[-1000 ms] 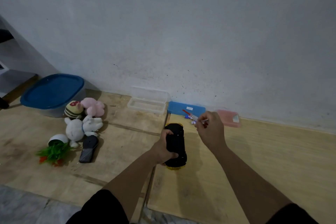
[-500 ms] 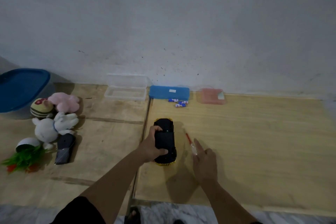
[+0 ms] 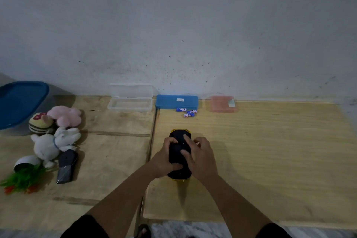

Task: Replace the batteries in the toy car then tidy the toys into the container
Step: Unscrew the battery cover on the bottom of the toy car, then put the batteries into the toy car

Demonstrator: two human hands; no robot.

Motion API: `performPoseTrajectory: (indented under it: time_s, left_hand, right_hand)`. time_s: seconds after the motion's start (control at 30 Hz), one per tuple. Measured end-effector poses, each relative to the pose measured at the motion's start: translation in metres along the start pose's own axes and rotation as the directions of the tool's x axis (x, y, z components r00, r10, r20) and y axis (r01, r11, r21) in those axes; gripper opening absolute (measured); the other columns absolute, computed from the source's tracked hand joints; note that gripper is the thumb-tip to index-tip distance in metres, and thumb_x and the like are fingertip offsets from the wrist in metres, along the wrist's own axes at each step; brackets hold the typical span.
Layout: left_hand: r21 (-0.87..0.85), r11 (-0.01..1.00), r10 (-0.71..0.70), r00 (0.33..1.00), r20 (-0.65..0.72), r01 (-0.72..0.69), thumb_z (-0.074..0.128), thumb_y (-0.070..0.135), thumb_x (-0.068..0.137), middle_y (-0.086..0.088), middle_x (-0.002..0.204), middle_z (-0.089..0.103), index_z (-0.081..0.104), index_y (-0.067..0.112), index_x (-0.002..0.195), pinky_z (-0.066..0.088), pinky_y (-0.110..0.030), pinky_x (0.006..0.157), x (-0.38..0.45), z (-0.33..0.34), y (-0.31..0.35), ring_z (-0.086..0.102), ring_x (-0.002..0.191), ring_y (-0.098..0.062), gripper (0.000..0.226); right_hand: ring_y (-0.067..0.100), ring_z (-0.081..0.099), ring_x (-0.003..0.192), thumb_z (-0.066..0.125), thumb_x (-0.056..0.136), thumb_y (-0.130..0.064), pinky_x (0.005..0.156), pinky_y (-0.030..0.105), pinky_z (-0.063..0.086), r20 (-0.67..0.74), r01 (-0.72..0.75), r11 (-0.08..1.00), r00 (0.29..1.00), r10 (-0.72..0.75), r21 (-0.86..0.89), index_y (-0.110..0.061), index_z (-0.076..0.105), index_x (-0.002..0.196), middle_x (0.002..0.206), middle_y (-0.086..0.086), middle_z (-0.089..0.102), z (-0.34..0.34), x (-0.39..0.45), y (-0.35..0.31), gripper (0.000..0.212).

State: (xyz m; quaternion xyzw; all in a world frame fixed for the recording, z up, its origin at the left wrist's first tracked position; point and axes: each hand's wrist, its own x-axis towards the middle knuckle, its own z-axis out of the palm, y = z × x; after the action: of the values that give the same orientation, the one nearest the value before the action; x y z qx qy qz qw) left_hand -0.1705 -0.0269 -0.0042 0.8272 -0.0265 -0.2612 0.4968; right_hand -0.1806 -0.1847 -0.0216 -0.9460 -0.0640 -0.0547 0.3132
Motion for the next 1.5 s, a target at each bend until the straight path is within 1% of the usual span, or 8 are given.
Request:
performPoseTrajectory:
  time_s: [0.3, 0.47, 0.67, 0.97, 1.1, 1.2, 1.33, 1.5]
  left_hand:
    - [-0.031, 0.999, 0.005, 1.0, 0.001, -0.005, 0.072, 0.006, 0.078, 0.005, 0.127, 0.041, 0.012, 0.026, 0.145, 0.049, -0.033, 0.094, 0.0, 0.007, 0.006, 0.052, 0.113, -0.018, 0.092]
    - [-0.099, 0.995, -0.009, 1.0, 0.011, 0.01, 0.071, -0.002, 0.077, 0.002, 0.135, 0.039, 0.013, 0.025, 0.147, 0.044, -0.029, 0.098, 0.011, 0.015, 0.015, 0.047, 0.118, -0.015, 0.094]
    - [-0.106, 0.993, -0.05, 0.999, 0.017, 0.052, 0.071, -0.002, 0.079, 0.001, 0.132, 0.043, 0.013, 0.029, 0.147, 0.045, -0.029, 0.094, 0.018, 0.02, 0.013, 0.049, 0.115, -0.017, 0.095]
    - [-0.101, 0.989, -0.108, 0.994, 0.022, 0.11, 0.072, 0.001, 0.079, 0.003, 0.13, 0.044, 0.014, 0.035, 0.146, 0.049, -0.041, 0.095, 0.014, 0.024, 0.007, 0.05, 0.114, -0.018, 0.095]
    - [-0.131, 0.986, -0.097, 0.995, 0.011, 0.098, 0.071, 0.0, 0.079, 0.001, 0.134, 0.043, 0.014, 0.033, 0.146, 0.048, -0.043, 0.098, 0.012, 0.025, 0.008, 0.05, 0.116, -0.019, 0.094]
    - [-0.206, 0.977, -0.061, 0.997, -0.039, 0.052, 0.07, 0.001, 0.08, 0.002, 0.134, 0.042, 0.014, 0.033, 0.146, 0.048, -0.046, 0.098, 0.008, 0.03, 0.014, 0.05, 0.116, -0.019, 0.093]
    - [-0.32, 0.947, -0.04, 0.995, -0.089, 0.009, 0.071, 0.008, 0.082, 0.006, 0.135, 0.04, 0.013, 0.043, 0.144, 0.05, -0.05, 0.095, 0.001, 0.029, 0.023, 0.05, 0.118, -0.02, 0.092]
    - [-0.276, 0.961, -0.033, 0.999, -0.019, 0.027, 0.072, 0.023, 0.082, 0.01, 0.136, 0.037, 0.008, 0.055, 0.142, 0.057, -0.028, 0.063, -0.013, 0.006, 0.027, 0.054, 0.114, -0.018, 0.093]
  right_hand:
    - [0.018, 0.051, 0.091, 0.066, 0.081, -0.023, 0.077, 0.029, 0.042, 0.038, -0.027, 0.987, 0.999, 0.021, 0.161, -0.016, 0.062, 0.097, 0.098, 0.003, 0.059, -0.007, 0.008, -0.004, 0.018]
    - [0.015, 0.053, 0.09, 0.06, 0.088, -0.019, 0.077, 0.024, 0.038, -0.02, -0.236, 0.917, 0.967, 0.255, 0.321, -0.024, 0.053, 0.124, 0.097, 0.004, 0.054, -0.032, 0.008, 0.013, 0.037]
    - [0.026, 0.056, 0.101, 0.054, 0.093, -0.02, 0.087, 0.032, 0.045, 0.071, -0.451, 0.892, 0.89, 0.45, 0.006, -0.022, 0.054, 0.126, 0.109, 0.011, 0.053, -0.052, -0.011, 0.075, 0.033]
    - [0.025, 0.044, 0.113, 0.06, 0.088, -0.022, 0.091, 0.037, 0.043, 0.056, -0.314, 0.934, 0.943, 0.327, -0.168, -0.023, 0.059, 0.121, 0.119, 0.007, 0.052, -0.036, -0.026, 0.094, 0.033]
    - [0.025, 0.053, 0.106, 0.065, 0.085, -0.022, 0.089, 0.036, 0.049, -0.02, -0.208, 0.975, 0.977, 0.21, 0.075, -0.02, 0.062, 0.12, 0.119, 0.01, 0.051, -0.035, -0.015, 0.072, 0.035]
    - [0.015, 0.052, 0.108, 0.059, 0.089, -0.034, 0.089, 0.03, 0.049, 0.126, -0.294, 0.892, 0.956, 0.266, 0.344, -0.026, 0.051, 0.131, 0.118, 0.003, 0.05, -0.035, -0.004, 0.039, 0.043]
    - [0.009, 0.05, 0.119, 0.051, 0.095, -0.023, 0.088, 0.018, 0.046, 0.308, -0.295, 0.76, 0.942, 0.131, 0.579, -0.035, 0.039, 0.138, 0.126, -0.008, 0.051, -0.036, 0.003, 0.015, 0.046]
    - [0.015, 0.05, 0.121, 0.047, 0.095, -0.008, 0.098, 0.025, 0.043, 0.436, -0.333, 0.743, 0.898, 0.061, 0.581, -0.03, 0.049, 0.133, 0.134, -0.002, 0.051, -0.051, 0.013, 0.009, 0.043]
